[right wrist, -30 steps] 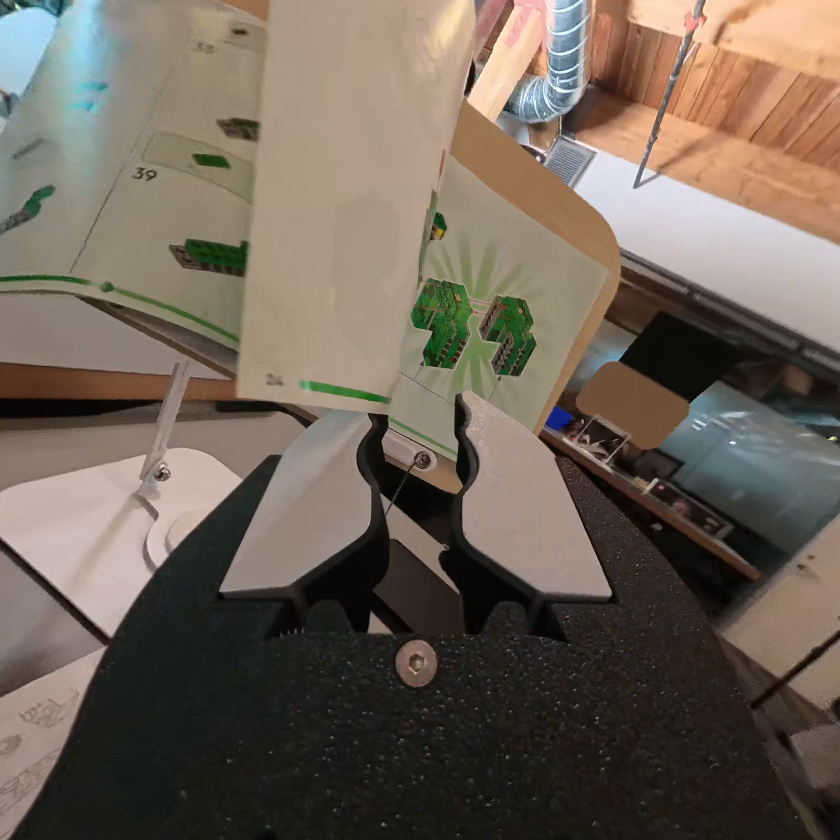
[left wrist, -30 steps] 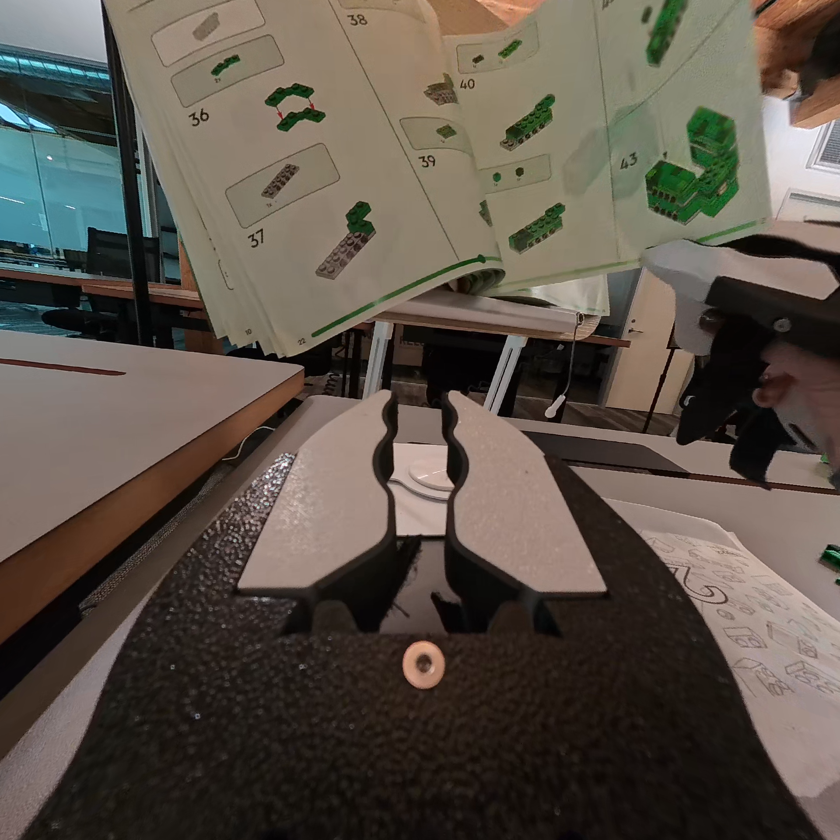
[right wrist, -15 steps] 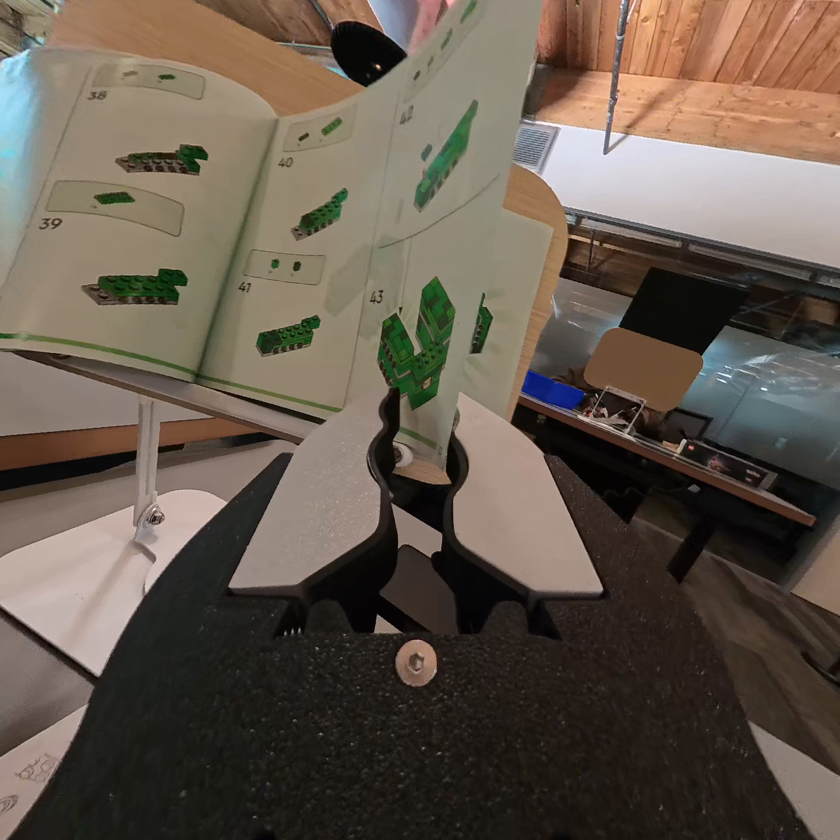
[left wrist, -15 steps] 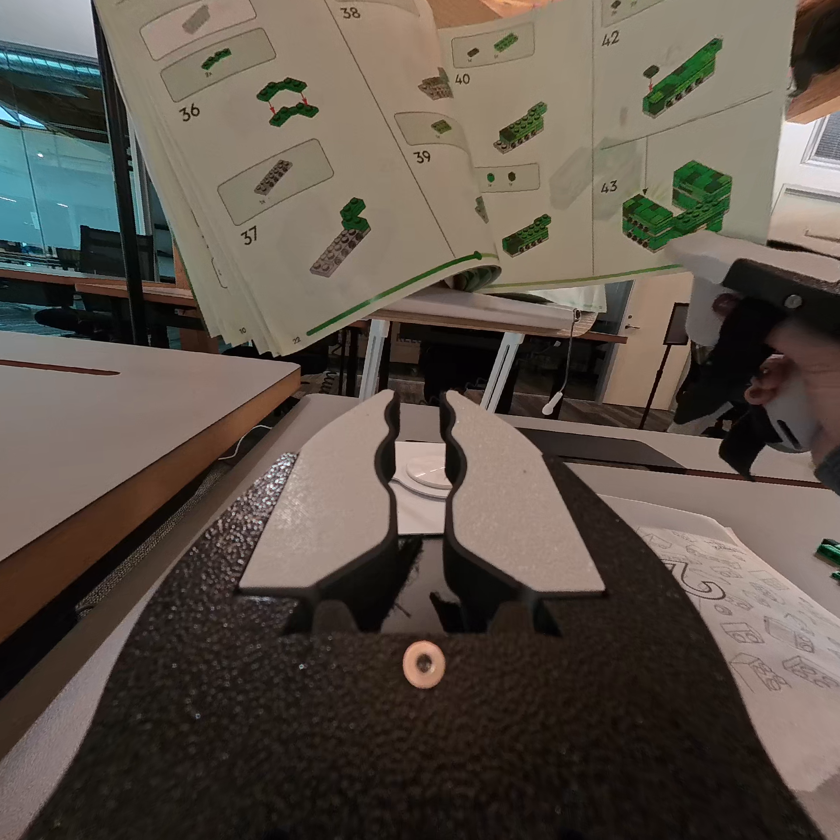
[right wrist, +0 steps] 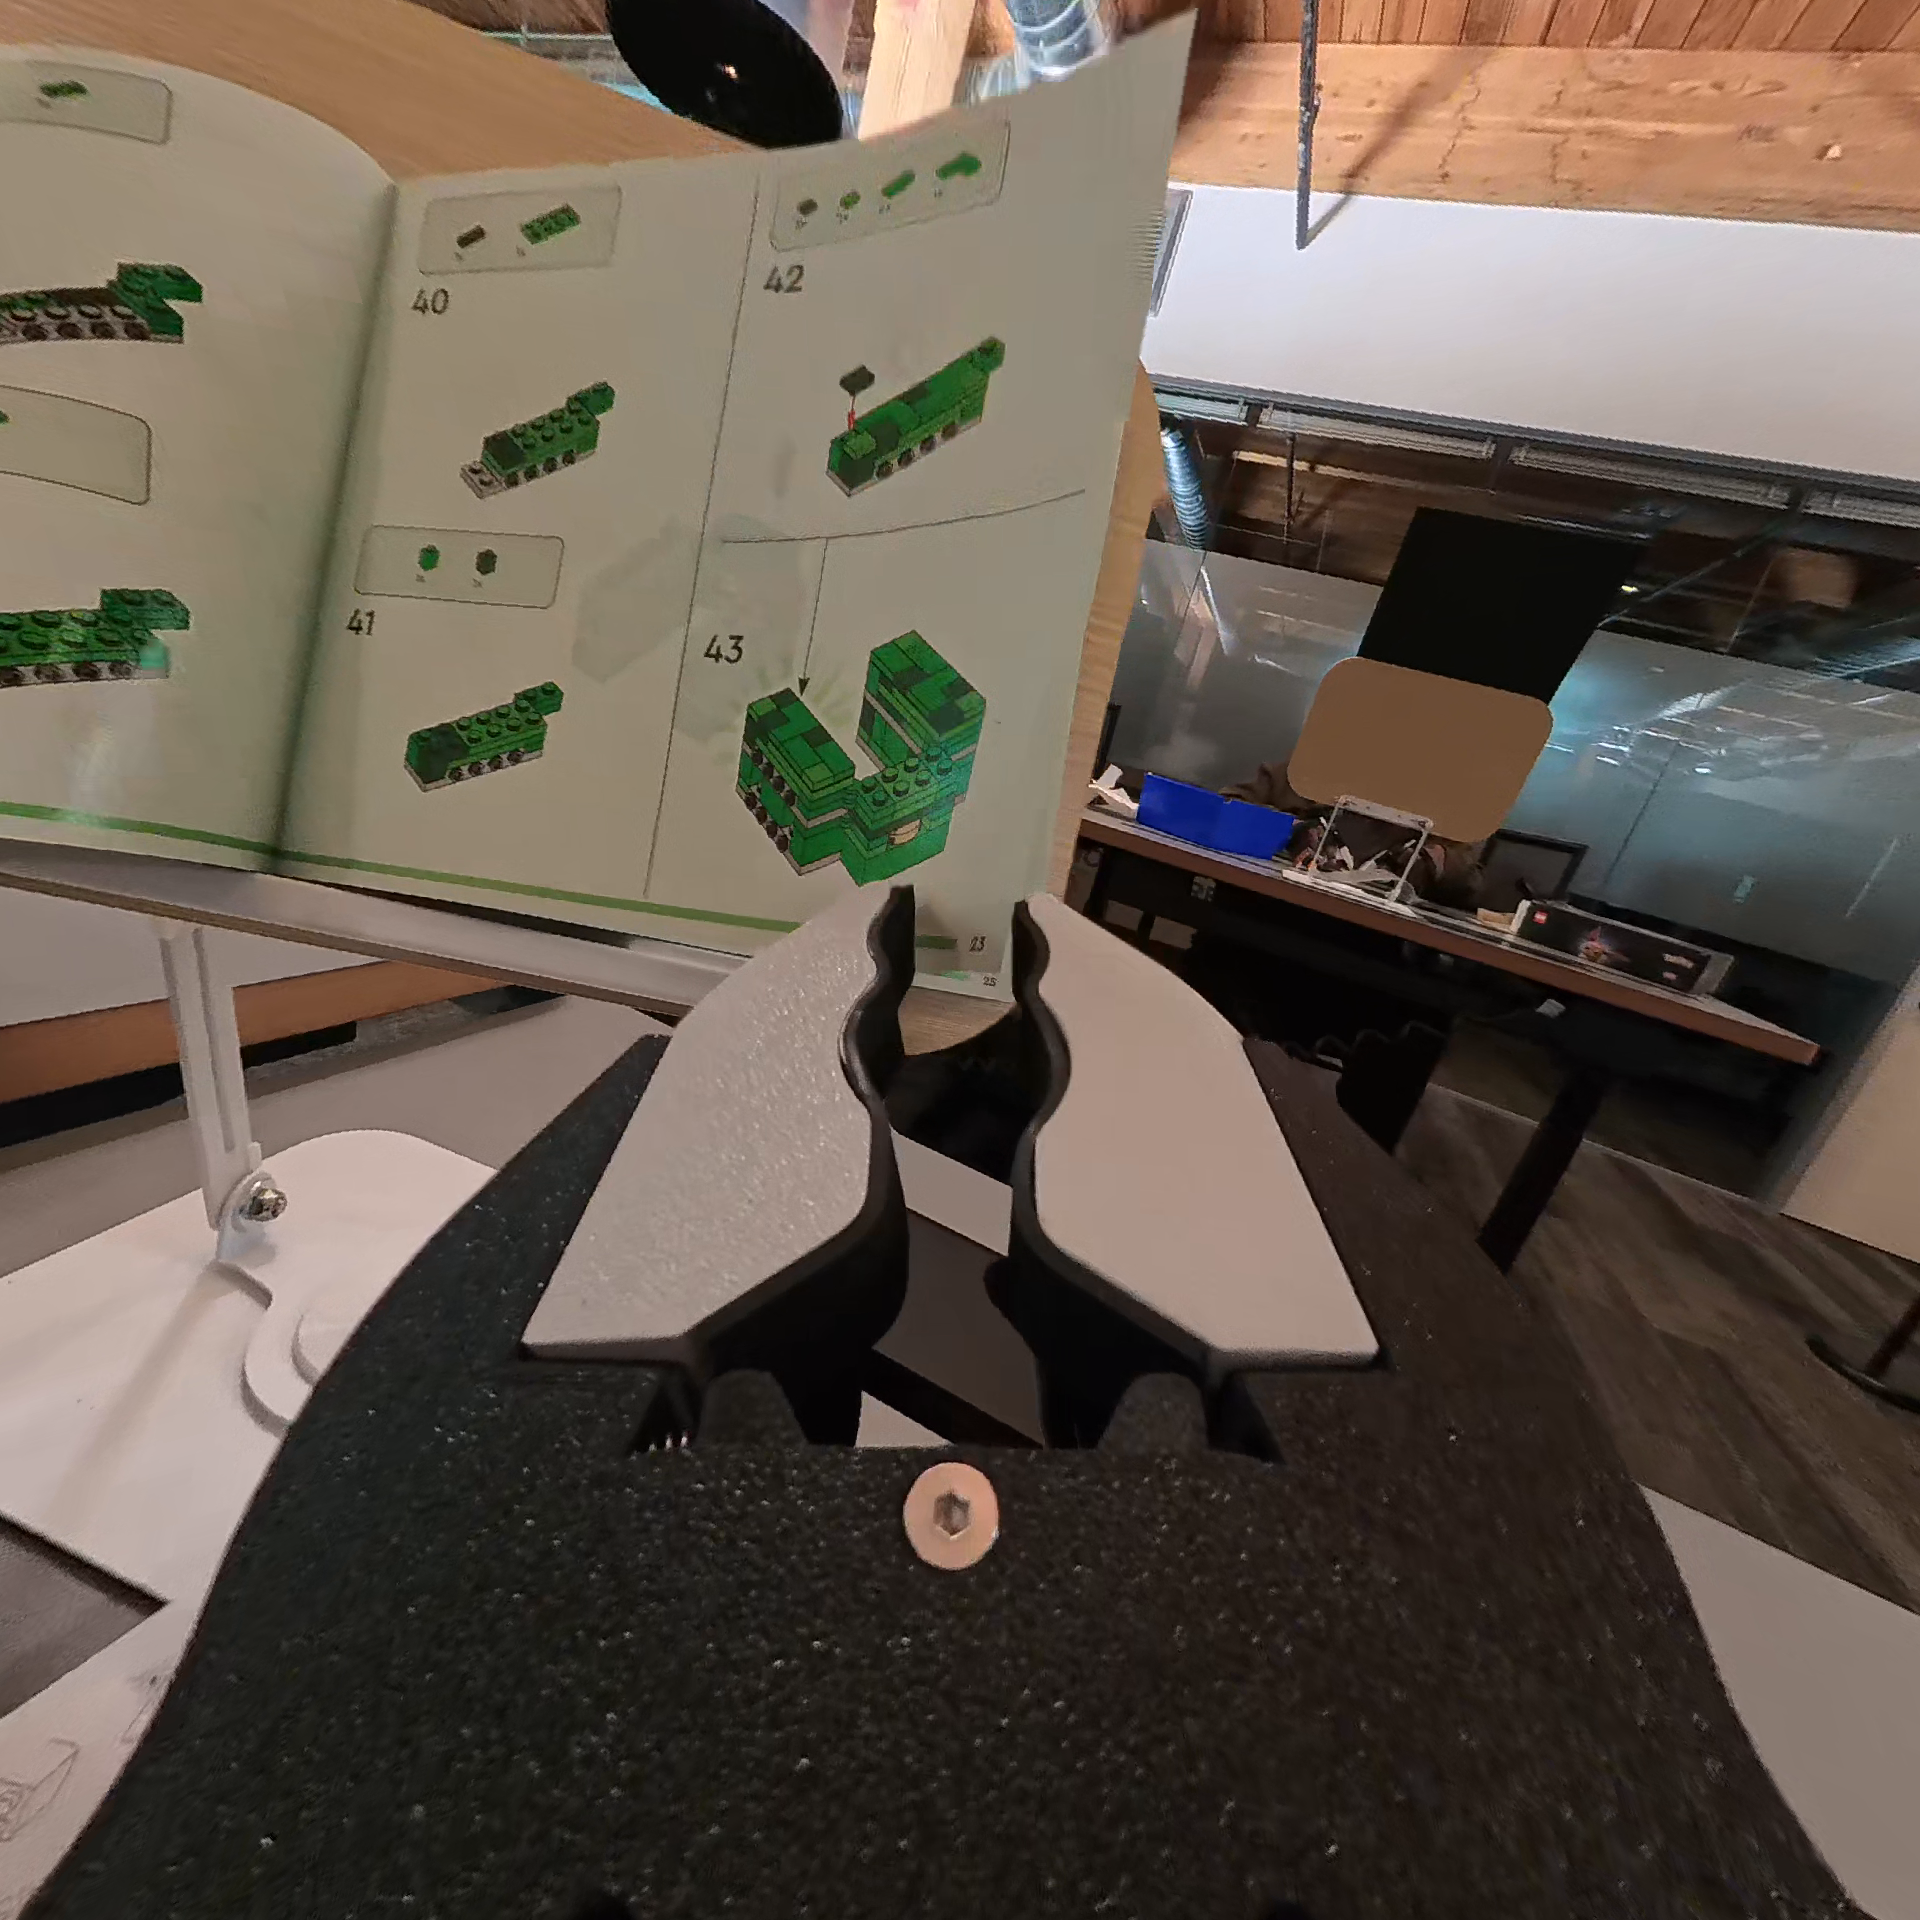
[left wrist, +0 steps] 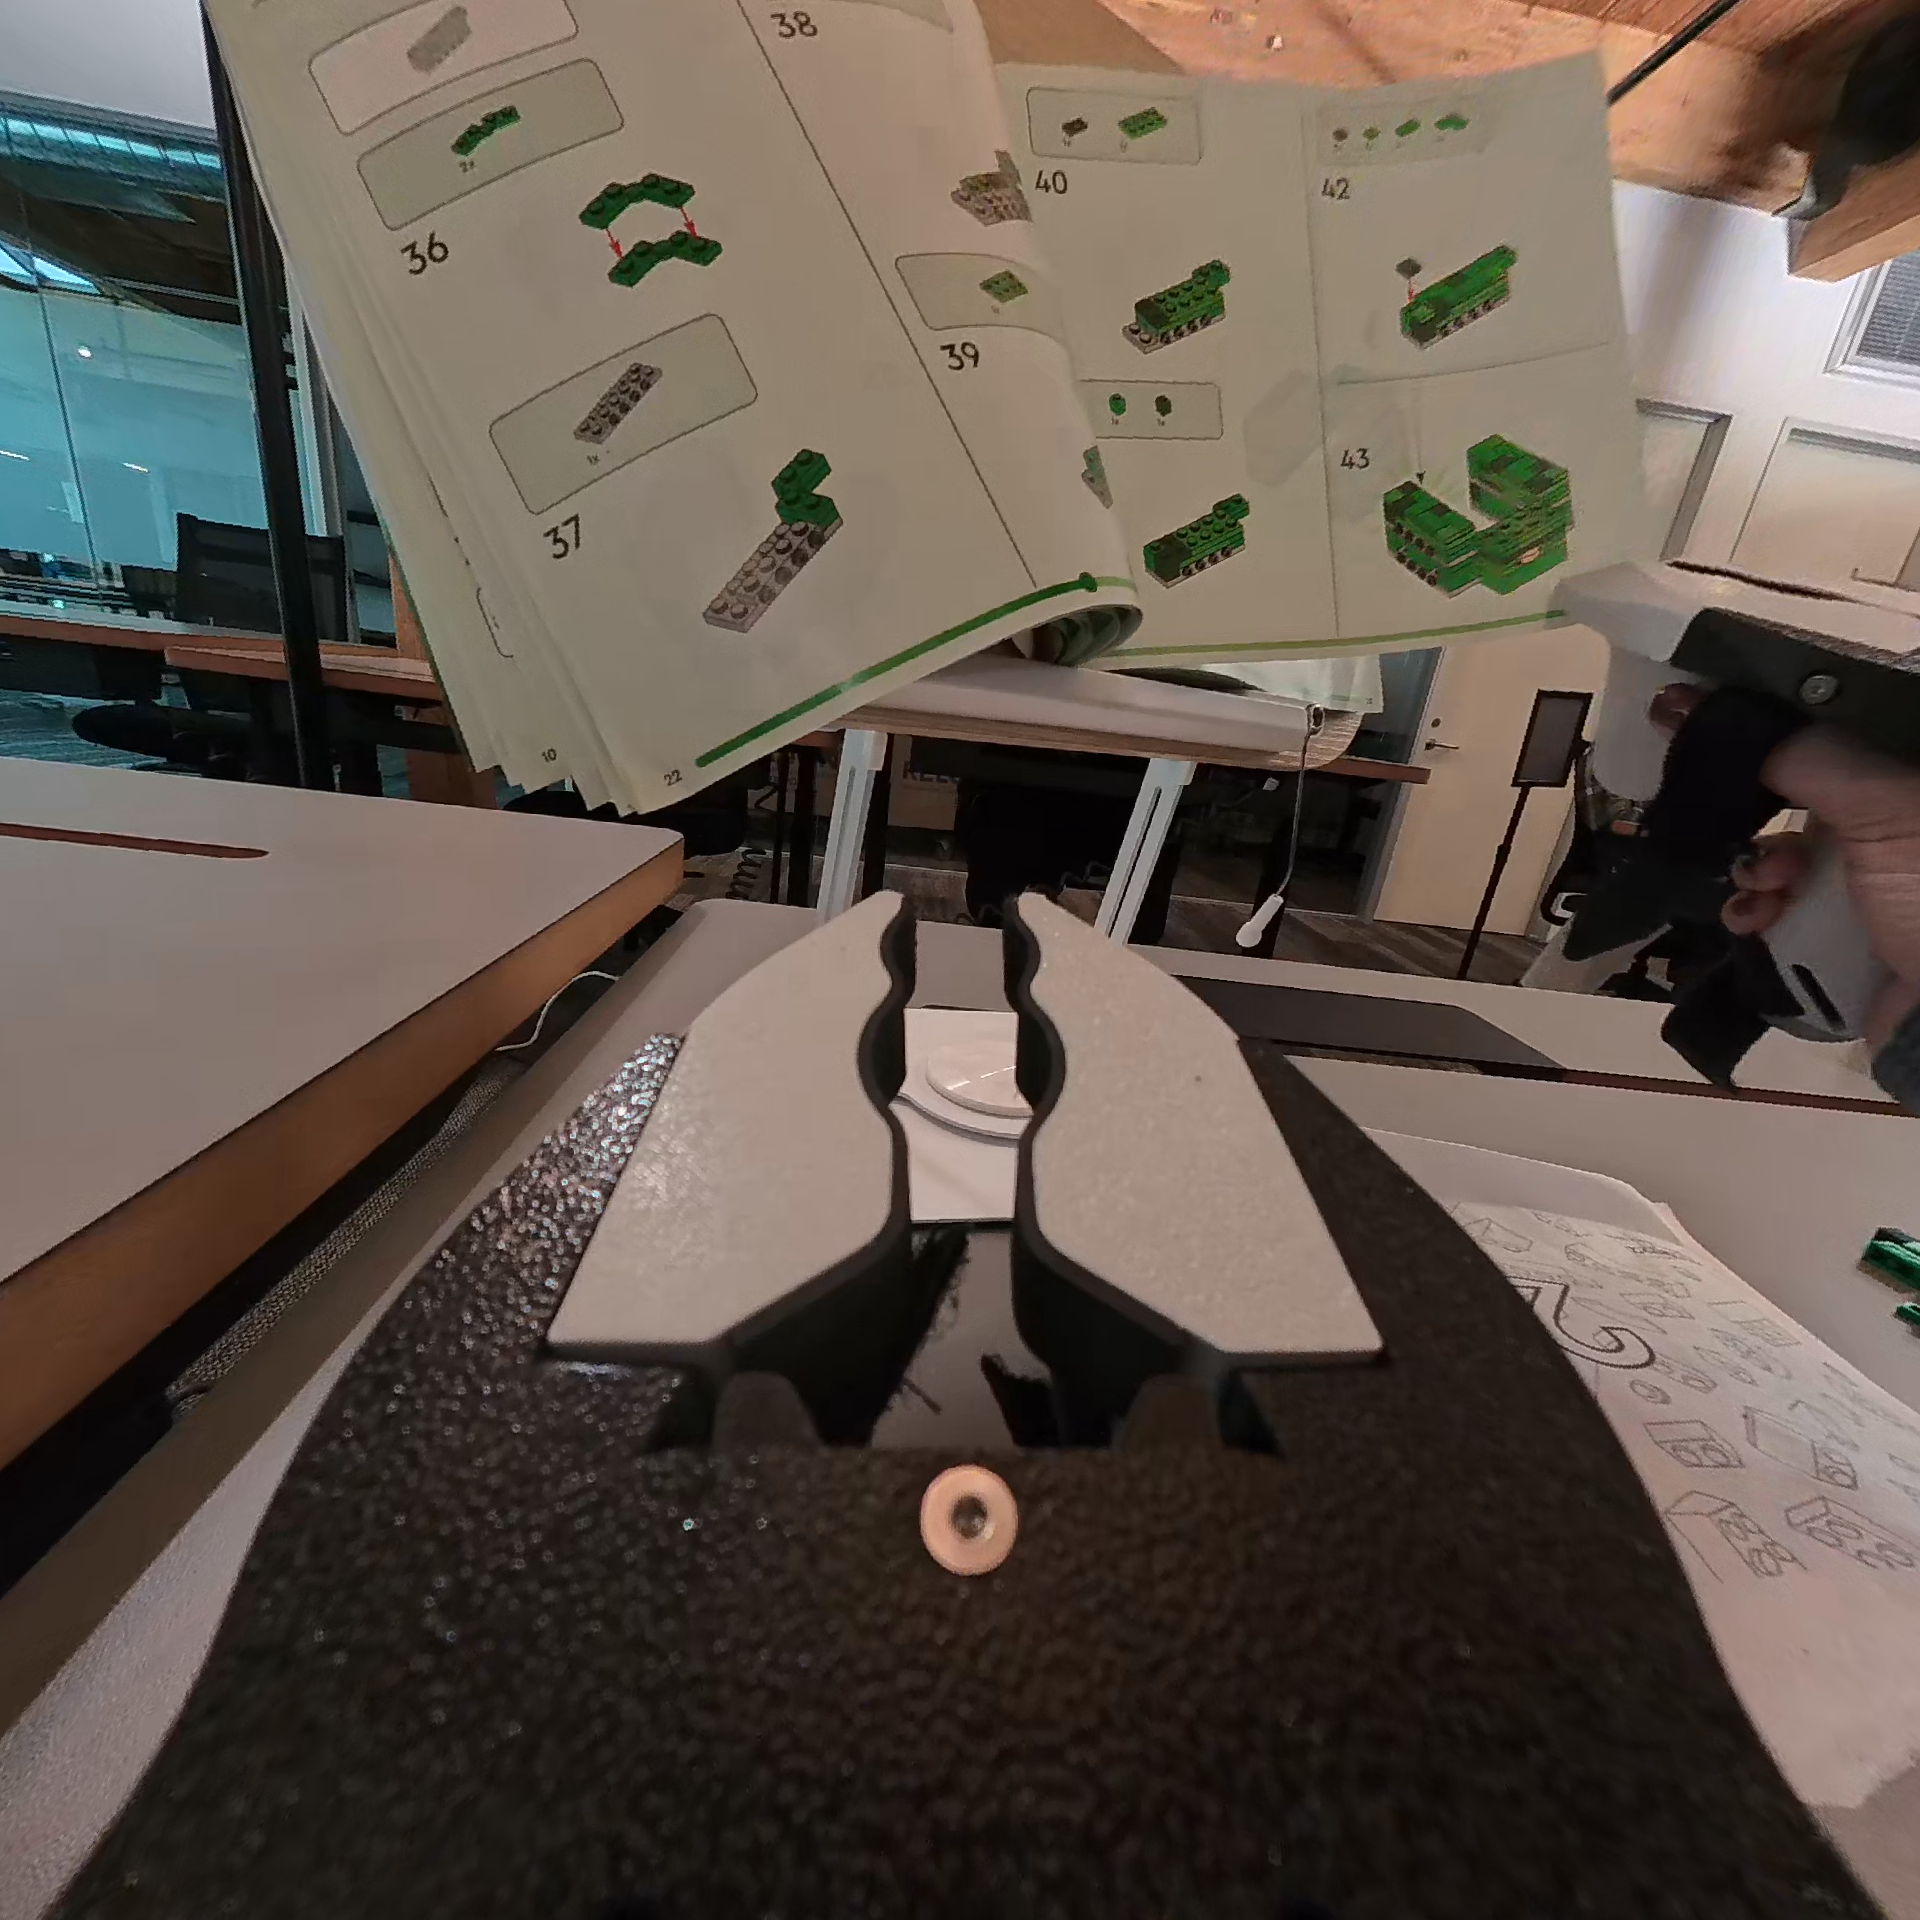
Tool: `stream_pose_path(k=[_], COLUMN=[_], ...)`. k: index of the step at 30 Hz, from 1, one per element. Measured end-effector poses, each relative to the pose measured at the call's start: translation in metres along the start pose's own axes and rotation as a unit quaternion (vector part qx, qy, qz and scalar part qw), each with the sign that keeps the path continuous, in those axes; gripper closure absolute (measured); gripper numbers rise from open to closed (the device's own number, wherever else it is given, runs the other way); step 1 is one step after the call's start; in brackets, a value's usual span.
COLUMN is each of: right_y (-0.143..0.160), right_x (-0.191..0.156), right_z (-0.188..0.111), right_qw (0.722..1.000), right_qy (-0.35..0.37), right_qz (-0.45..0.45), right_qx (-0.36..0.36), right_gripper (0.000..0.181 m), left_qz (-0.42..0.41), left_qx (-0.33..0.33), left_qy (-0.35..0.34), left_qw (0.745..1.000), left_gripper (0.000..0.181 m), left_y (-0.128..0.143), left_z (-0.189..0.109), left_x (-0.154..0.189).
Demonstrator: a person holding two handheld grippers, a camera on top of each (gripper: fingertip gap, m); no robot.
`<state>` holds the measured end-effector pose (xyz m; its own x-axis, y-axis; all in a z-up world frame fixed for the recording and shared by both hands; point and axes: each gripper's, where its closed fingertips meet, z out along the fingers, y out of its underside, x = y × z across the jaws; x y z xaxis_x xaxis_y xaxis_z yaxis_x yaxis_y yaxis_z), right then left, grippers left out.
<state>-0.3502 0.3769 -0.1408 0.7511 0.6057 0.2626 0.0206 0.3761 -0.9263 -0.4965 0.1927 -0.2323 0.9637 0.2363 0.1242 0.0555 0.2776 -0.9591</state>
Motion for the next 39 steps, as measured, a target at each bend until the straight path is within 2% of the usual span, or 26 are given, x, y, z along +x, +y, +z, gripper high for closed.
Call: stream_pose_path(k=[8, 16, 26, 30, 34, 36, 39], right_y=[0.004, 0.004, -0.004, -0.025, -0.038, -0.034, -0.010], right_x=[0.011, 0.008, 0.006, 0.007, 0.017, 0.025, 0.038], right_z=[0.001, 0.000, -0.016, -0.048, -0.107, -0.143, -0.196], right_qw=[1.000, 1.000, 0.999, 0.996, 0.989, 0.986, 0.985], right_qy=[0.005, 0.000, -0.016, -0.051, -0.094, -0.110, -0.118], right_qz=[0.001, -0.009, -0.033, -0.075, -0.112, -0.118, -0.093], right_qx=[-0.010, -0.013, -0.008, 0.001, -0.013, -0.038, -0.088], right_gripper=[0.164, 0.164, 0.164, 0.162, 0.160, 0.159, 0.158], left_qz=[0.001, 0.000, -0.001, 0.003, 0.034, 0.051, 0.072], left_qx=[-0.001, -0.001, 0.000, 0.003, 0.002, 0.002, -0.009], left_qy=[0.000, 0.001, 0.001, 0.002, 0.012, 0.021, 0.041], left_qw=[1.000, 1.000, 1.000, 1.000, 0.999, 0.998, 0.997], left_gripper=[0.166, 0.166, 0.166, 0.165, 0.165, 0.165, 0.163], left_y=[0.000, 0.000, 0.000, -0.001, -0.003, -0.004, -0.003], left_z=[0.000, 0.000, 0.000, -0.001, -0.001, -0.001, 0.001], left_x=[0.000, 0.000, 0.000, 0.001, 0.009, 0.015, 0.025])
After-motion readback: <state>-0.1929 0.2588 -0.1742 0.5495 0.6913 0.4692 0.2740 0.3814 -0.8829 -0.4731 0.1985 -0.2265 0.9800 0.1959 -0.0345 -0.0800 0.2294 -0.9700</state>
